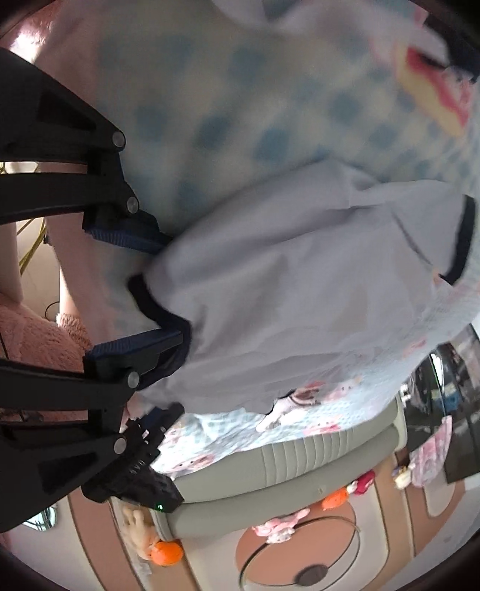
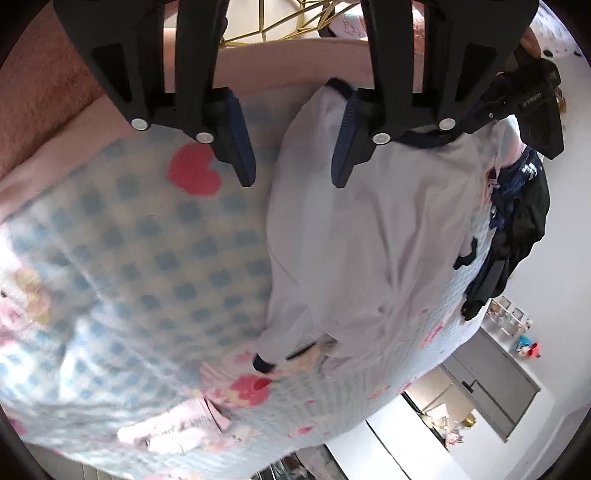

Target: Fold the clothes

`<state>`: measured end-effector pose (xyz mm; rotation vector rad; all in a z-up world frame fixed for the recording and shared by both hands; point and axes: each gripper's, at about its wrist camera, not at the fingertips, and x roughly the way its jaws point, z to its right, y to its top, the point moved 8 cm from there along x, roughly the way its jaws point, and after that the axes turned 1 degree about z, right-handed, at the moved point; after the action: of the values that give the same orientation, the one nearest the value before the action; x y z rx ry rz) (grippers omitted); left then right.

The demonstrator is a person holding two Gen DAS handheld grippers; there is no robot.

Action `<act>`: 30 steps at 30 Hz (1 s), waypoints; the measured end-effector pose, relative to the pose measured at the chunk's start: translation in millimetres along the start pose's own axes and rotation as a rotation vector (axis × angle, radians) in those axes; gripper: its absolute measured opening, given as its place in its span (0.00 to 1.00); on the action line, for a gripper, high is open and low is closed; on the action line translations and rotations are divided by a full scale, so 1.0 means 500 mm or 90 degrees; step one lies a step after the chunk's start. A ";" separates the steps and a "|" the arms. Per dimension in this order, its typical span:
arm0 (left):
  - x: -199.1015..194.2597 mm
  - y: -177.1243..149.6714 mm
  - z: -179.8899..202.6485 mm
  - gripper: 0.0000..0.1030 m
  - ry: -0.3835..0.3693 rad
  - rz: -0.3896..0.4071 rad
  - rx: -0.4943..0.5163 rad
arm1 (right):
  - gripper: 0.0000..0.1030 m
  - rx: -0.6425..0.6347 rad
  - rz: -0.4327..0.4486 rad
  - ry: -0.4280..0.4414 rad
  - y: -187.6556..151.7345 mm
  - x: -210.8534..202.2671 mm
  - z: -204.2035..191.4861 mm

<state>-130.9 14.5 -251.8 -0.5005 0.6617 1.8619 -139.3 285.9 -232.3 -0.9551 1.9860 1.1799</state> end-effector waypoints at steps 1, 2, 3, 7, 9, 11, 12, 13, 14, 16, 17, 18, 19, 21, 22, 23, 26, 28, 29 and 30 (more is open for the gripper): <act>0.009 0.005 -0.001 0.46 0.000 -0.004 -0.008 | 0.50 0.004 -0.023 0.006 0.001 0.019 0.002; 0.015 0.011 -0.003 0.43 0.005 0.003 -0.014 | 0.51 0.005 -0.033 0.011 -0.001 0.031 0.001; 0.014 0.014 -0.001 0.32 0.018 0.014 -0.006 | 0.51 0.006 -0.040 0.015 -0.003 0.040 -0.001; -0.017 0.015 0.003 0.14 0.079 0.063 0.042 | 0.22 -0.045 -0.027 -0.026 -0.010 0.039 -0.012; -0.033 0.016 0.001 0.14 0.084 0.077 0.041 | 0.18 -0.056 -0.019 -0.035 -0.016 0.028 -0.012; -0.055 0.018 -0.006 0.14 0.089 0.088 0.046 | 0.17 -0.055 -0.009 -0.038 -0.022 0.012 -0.008; -0.065 0.019 -0.009 0.14 0.088 0.092 0.046 | 0.17 -0.053 -0.002 -0.043 -0.026 0.001 -0.003; -0.073 0.017 -0.009 0.14 0.065 0.086 0.041 | 0.17 -0.051 0.002 -0.043 -0.029 -0.008 0.000; -0.080 0.015 -0.009 0.15 0.044 0.081 0.036 | 0.18 -0.044 -0.001 -0.028 -0.031 -0.013 0.002; -0.087 0.017 -0.023 0.27 0.028 0.082 0.018 | 0.24 -0.028 -0.013 0.013 -0.034 -0.016 0.005; -0.085 0.021 -0.037 0.32 0.027 0.083 0.005 | 0.29 -0.020 -0.022 0.037 -0.035 -0.015 0.003; -0.077 0.025 -0.045 0.35 0.021 0.081 -0.007 | 0.30 -0.014 -0.026 0.051 -0.035 -0.008 0.001; -0.068 0.030 -0.050 0.35 0.017 0.079 -0.016 | 0.30 -0.009 -0.029 0.062 -0.036 -0.001 -0.002; -0.045 0.049 -0.049 0.34 0.022 0.065 0.000 | 0.30 0.006 -0.030 0.065 -0.030 0.017 0.003; -0.034 0.058 -0.048 0.32 0.024 0.057 0.008 | 0.30 0.017 -0.029 0.067 -0.025 0.026 0.008; -0.024 0.068 -0.047 0.32 0.026 0.052 0.015 | 0.30 0.032 -0.031 0.074 -0.017 0.034 0.013; -0.032 0.097 -0.029 0.31 0.031 0.088 0.024 | 0.30 0.052 -0.033 0.084 0.010 0.057 0.011; -0.038 0.106 -0.024 0.08 0.064 0.116 0.032 | 0.27 0.044 -0.040 0.072 0.022 0.074 0.004; -0.042 0.107 -0.021 0.08 0.090 0.125 0.040 | 0.21 0.029 -0.040 0.061 0.023 0.077 -0.003; -0.047 0.104 -0.019 0.07 0.097 0.129 0.044 | 0.17 0.013 -0.038 0.050 0.024 0.079 -0.010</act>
<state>-170.3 -23.5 -233.6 -0.5501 0.9042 1.9949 -171.4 274.7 -256.7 -1.0582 2.0125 1.1017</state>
